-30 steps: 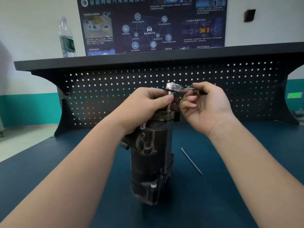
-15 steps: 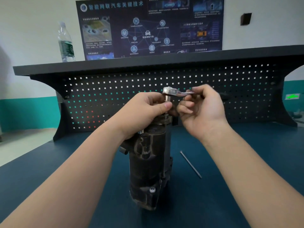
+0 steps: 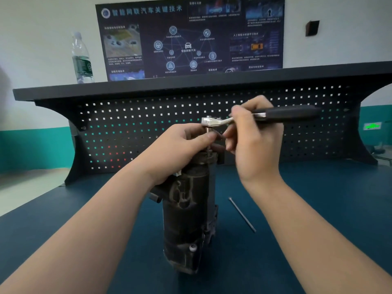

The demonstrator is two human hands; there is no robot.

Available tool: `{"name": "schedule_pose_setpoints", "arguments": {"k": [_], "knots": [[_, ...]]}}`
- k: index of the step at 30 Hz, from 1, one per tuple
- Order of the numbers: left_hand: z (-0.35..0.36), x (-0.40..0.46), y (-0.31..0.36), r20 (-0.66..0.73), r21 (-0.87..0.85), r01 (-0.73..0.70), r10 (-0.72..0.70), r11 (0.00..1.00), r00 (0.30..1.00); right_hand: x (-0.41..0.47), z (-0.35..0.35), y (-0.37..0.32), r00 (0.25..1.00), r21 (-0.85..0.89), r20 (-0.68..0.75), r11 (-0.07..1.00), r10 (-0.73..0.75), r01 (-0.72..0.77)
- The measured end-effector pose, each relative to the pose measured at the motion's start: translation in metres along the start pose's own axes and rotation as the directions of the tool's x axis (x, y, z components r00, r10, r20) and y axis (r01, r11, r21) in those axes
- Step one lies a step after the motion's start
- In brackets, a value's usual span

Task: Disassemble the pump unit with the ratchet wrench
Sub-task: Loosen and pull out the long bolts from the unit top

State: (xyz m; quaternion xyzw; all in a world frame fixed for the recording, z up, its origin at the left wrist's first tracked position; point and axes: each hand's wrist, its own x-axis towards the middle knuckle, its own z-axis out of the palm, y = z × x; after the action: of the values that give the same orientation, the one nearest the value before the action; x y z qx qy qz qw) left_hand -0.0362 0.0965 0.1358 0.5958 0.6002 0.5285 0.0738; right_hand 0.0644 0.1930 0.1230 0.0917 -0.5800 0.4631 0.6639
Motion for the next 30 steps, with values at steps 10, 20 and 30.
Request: {"name": "schedule_pose_setpoints", "arguments": {"k": [10, 20, 30], "knots": [[0.001, 0.004, 0.002, -0.07, 0.056, 0.017, -0.013, 0.998, 0.997, 0.004, 0.002, -0.001, 0.88, 0.371, -0.038, 0.824, 0.474, -0.428], [0.001, -0.003, 0.008, -0.011, 0.087, -0.026, 0.027, 0.996, 1.0, -0.009, 0.003, -0.003, 0.949, -0.333, 0.197, 0.894, -0.246, 0.301], [-0.009, 0.003, 0.003, 0.075, 0.204, 0.088, -0.105, 0.975, 0.992, 0.008, -0.006, -0.004, 0.991, -0.078, 0.113, 0.995, 0.076, -0.067]]}}
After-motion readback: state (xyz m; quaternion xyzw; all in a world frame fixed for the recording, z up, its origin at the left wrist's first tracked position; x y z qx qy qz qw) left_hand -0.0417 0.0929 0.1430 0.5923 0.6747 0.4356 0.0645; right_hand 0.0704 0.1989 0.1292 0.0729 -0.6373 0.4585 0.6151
